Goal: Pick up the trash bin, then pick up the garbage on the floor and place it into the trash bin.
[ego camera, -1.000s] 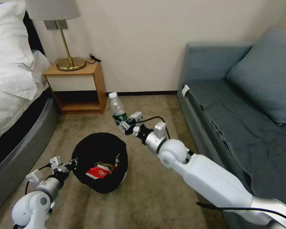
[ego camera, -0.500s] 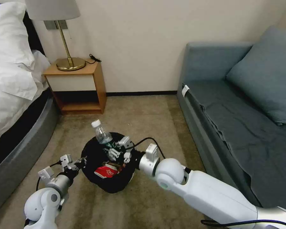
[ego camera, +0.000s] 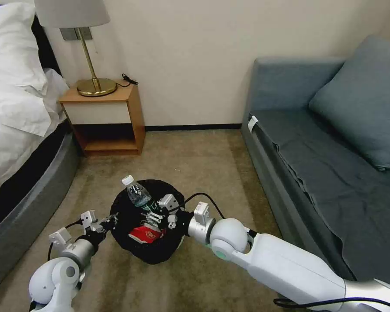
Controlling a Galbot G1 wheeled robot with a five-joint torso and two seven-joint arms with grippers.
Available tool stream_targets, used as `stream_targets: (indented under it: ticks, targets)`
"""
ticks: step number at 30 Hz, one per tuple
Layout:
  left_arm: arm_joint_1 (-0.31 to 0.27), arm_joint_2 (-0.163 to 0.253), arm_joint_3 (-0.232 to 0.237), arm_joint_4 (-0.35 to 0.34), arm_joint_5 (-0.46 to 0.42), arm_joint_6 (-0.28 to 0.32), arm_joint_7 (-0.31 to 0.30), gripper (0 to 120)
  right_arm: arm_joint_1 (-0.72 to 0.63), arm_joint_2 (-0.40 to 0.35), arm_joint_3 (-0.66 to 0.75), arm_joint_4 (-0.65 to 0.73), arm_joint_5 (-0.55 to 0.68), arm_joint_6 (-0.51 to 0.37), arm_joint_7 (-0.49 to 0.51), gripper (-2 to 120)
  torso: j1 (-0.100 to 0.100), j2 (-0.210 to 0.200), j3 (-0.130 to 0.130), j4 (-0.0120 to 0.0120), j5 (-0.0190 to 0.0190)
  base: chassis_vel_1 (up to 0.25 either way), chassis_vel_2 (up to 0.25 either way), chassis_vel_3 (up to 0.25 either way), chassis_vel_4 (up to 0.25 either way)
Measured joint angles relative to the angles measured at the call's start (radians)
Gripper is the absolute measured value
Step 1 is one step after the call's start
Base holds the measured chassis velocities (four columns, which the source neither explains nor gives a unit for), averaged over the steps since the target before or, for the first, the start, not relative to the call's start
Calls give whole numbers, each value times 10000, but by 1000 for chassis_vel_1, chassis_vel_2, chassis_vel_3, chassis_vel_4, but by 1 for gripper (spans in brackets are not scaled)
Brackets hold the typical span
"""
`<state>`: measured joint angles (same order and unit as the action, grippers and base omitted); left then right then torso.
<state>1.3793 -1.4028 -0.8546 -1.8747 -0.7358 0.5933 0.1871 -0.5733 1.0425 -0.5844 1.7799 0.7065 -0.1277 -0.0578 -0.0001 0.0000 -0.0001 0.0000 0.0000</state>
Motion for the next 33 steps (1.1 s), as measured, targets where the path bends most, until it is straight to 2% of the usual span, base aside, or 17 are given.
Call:
stream_targets:
  ticks: [2, 4, 6, 8, 10, 12, 18, 22, 23, 27, 28, 32, 33]
  targets:
    - [10, 6, -8, -2, -1, 1, 7, 4, 16, -12, 1, 19, 3, 0, 0, 55, 0, 0, 0, 0, 0, 0, 0, 0, 0]
    - [31, 18, -25, -3, -2, 2, 24, 4, 71, -25, 34, 91, 51, -5, 1, 67, 0, 0, 0, 0, 0, 0, 0, 0, 0]
    - [40, 18, -32, -7, -1, 2, 25, 4, 93, -40, 35, 116, 76, -12, 2, 70, 0, 0, 0, 0, 0, 0, 0, 0, 0]
    - [47, 13, -34, -24, -1, 3, 27, 4, 123, -53, 4, 145, 97, -12, 2, 82, 0, 0, 0, 0, 1, 0, 0, 0, 0]
    - [49, 6, -35, -27, -1, 4, 27, 4, 124, -53, -1, 146, 90, -9, 3, 83, 0, 0, 0, 0, 1, 0, 0, 0, 0]
    - [72, -6, -73, -28, -1, 3, 28, 4, 99, -23, 132, 158, -69, 73, 128, 96, 1, 0, 0, 0, 1, 0, 0, 0, 0]
    - [123, -12, -204, -27, -2, -11, 26, 4, -114, -272, 920, 408, -624, 227, 553, 100, 0, 0, 0, 1, 1, 0, 0, 0, 0]
    - [134, -18, -318, -36, -51, -13, 23, 4, -832, -697, 2656, 736, -1349, 205, 793, 100, 0, 0, 1, 0, 2, 0, 0, 0, 0]
    - [134, -18, -318, -36, -51, -13, 23, 4, -832, -697, 2656, 736, -1349, 205, 793, 100, 0, 0, 1, 0, 2, 0, 0, 0, 0]
    - [218, 1, -398, -116, -53, -13, 22, 4, -2166, -948, 4550, 1205, -1922, -114, 1088, 100, 0, 0, 1, -3, 3, 0, 0, 0, 0]
    - [218, 1, -398, -116, -53, -13, 22, 4, -2166, -948, 4550, 1205, -1922, -114, 1088, 100, 0, 0, 1, -3, 3, 0, 0, 0, 0]
    - [394, -109, -511, -252, 31, -37, -8, 4, -3581, -1084, 6264, 1993, -2215, -459, 1328, 100, 0, 0, 0, -2, 3, 0, 0, 0, 0]
    - [394, -109, -511, -252, 31, -37, -8, 4, -3581, -1084, 6264, 1993, -2215, -459, 1328, 100, 0, 0, 0, -2, 3, 0, 0, 0, 0]
